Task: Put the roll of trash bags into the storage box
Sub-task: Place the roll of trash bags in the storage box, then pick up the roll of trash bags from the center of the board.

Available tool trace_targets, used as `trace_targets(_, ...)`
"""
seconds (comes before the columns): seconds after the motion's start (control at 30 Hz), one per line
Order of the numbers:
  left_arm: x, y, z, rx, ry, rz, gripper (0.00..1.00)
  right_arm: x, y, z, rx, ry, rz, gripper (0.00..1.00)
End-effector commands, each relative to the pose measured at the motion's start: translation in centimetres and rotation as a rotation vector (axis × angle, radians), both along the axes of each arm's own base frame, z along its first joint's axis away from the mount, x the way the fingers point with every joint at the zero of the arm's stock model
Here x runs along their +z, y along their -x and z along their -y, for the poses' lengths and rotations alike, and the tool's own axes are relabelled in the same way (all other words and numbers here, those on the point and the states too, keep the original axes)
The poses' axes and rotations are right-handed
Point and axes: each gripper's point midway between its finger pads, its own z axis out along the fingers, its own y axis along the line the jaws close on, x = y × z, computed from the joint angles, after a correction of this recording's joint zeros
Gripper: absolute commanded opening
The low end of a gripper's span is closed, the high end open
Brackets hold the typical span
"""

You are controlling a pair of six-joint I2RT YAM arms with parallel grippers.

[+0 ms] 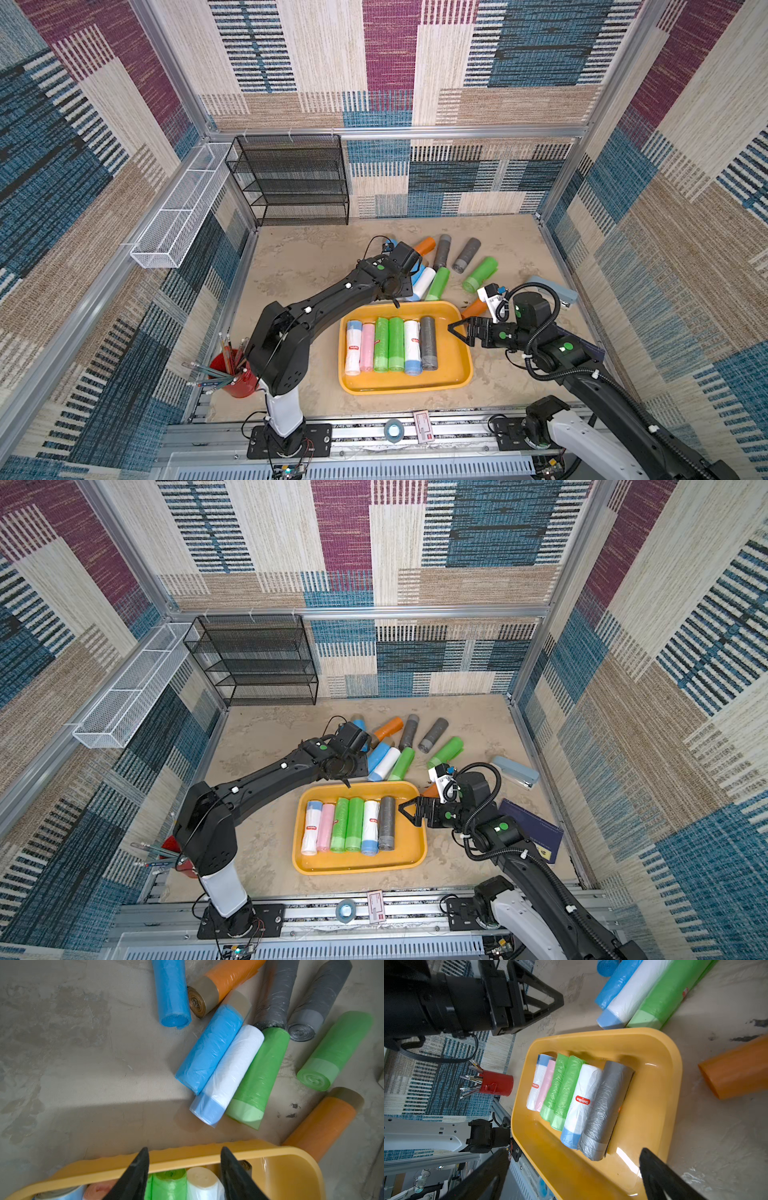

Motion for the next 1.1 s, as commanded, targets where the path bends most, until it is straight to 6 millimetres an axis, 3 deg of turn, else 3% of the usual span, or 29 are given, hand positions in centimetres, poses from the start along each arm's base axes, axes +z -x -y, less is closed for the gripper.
trace_targets(0.0,-0.6,-1.2,0.0,-0.050,-0.026,-0.025,0.57,1.0,-0.9,-0.5,0.022,-0.012,0.059,0.99)
trace_targets(0.6,-4.8,-13.9,-0.6,-0.047,-0.092,-0.017,0.58,0.0,-3.4,-1.0,0.020,0.035,0.073,0.99)
trace_targets(0.87,-6.8,-16.2,-1.3,0.010,-0.093,-0.029,0.57,-0.5,-3.5,-1.0,0.023,0.042,0.065,0.99)
trace_targets(1.07,-8.2,-16.8,-1.2,0.008,-0.072,-0.051,0.56,-0.6,-3.7,-1.1,0.029,0.043,0.062,0.99)
